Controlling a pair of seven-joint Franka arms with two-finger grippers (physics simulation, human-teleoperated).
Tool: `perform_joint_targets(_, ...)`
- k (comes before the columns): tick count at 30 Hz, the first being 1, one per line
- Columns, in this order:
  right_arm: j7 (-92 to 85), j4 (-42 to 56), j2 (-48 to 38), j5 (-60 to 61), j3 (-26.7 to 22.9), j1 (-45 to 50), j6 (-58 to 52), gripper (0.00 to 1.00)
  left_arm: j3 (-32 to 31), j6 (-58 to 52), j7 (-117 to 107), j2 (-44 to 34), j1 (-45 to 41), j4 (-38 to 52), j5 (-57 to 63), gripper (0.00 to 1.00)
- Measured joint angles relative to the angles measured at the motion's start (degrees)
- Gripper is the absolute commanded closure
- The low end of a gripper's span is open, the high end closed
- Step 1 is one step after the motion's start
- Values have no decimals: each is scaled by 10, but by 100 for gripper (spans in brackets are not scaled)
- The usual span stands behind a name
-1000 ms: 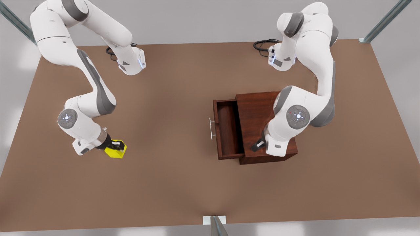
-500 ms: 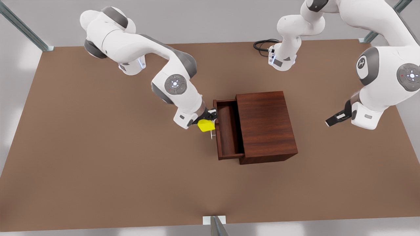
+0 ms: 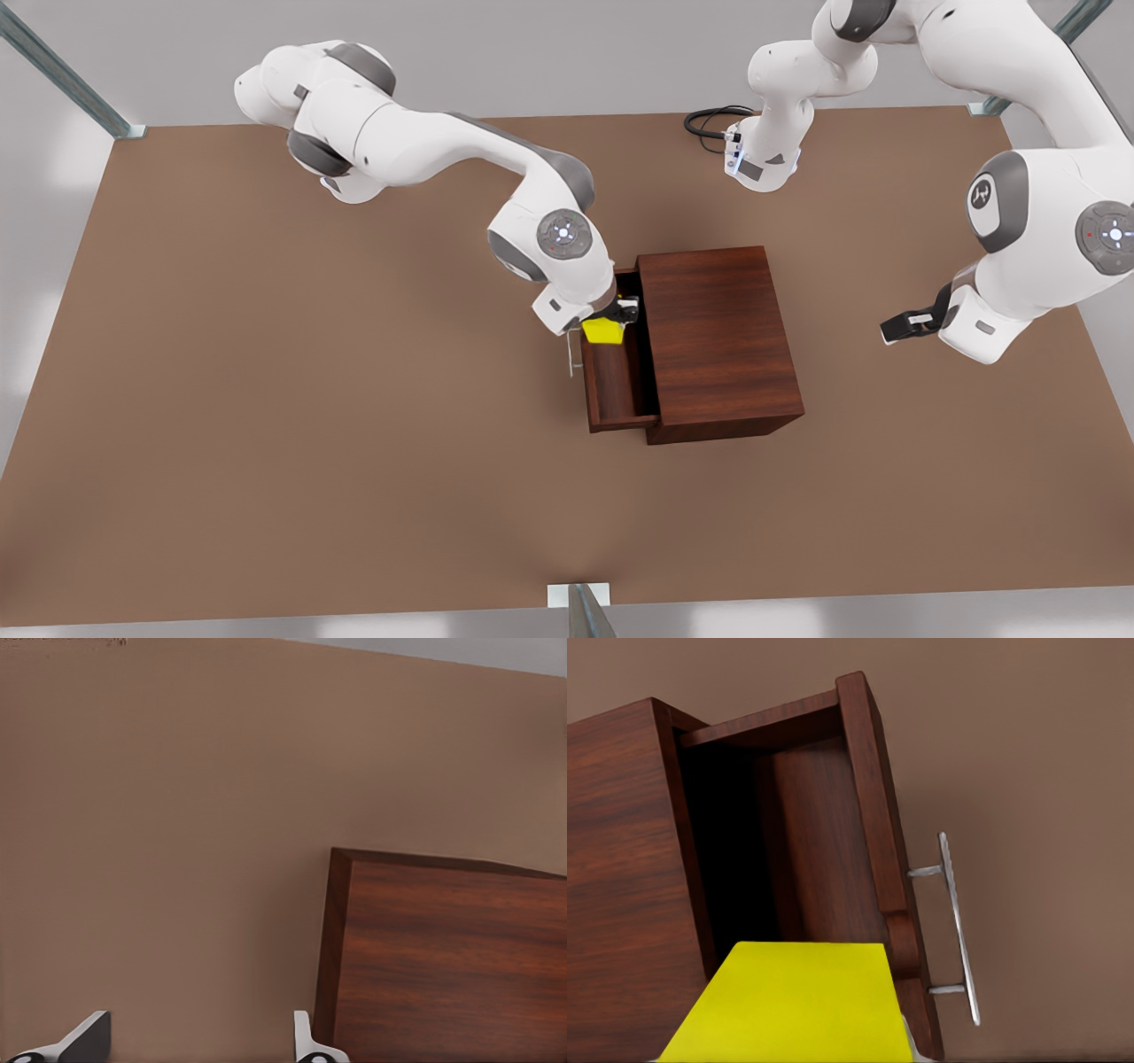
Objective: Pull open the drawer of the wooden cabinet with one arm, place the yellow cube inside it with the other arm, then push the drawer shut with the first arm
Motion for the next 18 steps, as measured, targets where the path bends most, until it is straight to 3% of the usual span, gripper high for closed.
perform_joint_targets(3, 21, 0, 17, -1, -1, 12, 2, 56, 0, 1, 18, 3, 0, 0, 0, 0)
perform_joint_targets(6, 40, -2, 33, -3, -2, 17, 4, 49, 0, 2, 32, 4, 1, 0, 0, 0)
perform_joint_targets(7, 45, -2, 36, -4, -2, 18, 5, 17, 0, 2, 37, 5, 2, 0, 0, 0)
perform_joint_targets(8, 51, -3, 38, -6, -2, 19, 5, 0, 0, 2, 41, 6, 3, 0, 0, 0)
perform_joint_targets(13, 71, -5, 15, -23, 4, -6, 0, 0, 0, 2, 59, 7, 4, 0, 1, 0)
perform_joint_targets(15, 62, -6, -69, -24, 13, -95, -28, 0, 0, 3, 65, 7, 3, 1, 1, 0)
perform_joint_targets(18, 19, -10, -194, -24, 65, -304, -107, 0, 0, 3, 73, 8, 1, 3, 2, 0)
